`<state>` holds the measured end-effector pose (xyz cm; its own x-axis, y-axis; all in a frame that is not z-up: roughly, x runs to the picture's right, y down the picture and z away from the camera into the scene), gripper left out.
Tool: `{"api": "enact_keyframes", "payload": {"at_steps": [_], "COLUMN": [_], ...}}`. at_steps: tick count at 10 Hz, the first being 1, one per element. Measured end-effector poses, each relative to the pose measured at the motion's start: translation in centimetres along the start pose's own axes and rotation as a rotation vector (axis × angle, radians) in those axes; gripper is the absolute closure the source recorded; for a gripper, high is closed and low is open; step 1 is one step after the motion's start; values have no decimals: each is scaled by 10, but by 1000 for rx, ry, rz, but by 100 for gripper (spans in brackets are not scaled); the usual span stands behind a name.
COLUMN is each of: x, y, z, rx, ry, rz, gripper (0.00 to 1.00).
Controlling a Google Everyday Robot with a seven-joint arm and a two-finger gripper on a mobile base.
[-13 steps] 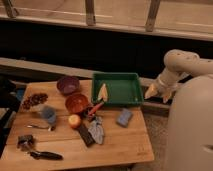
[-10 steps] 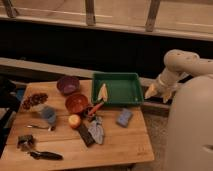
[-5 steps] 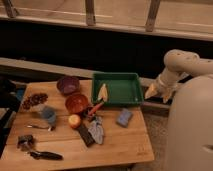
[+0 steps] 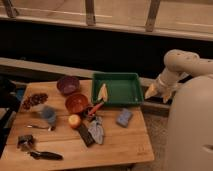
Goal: Place banana in tray
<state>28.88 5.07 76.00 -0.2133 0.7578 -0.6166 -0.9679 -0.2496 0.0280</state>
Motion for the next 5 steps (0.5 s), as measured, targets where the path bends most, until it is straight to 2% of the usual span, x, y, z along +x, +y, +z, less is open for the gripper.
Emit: {"api": "enact_keyframes", "payload": {"at_steps": [3, 4, 5], "x": [1, 3, 3], "y": [0, 3, 10], "z": [0, 0, 0], "rx": [7, 21, 17], "ry": [0, -19, -39], "rz": [-4, -17, -35], "gripper": [34, 34, 34]}}
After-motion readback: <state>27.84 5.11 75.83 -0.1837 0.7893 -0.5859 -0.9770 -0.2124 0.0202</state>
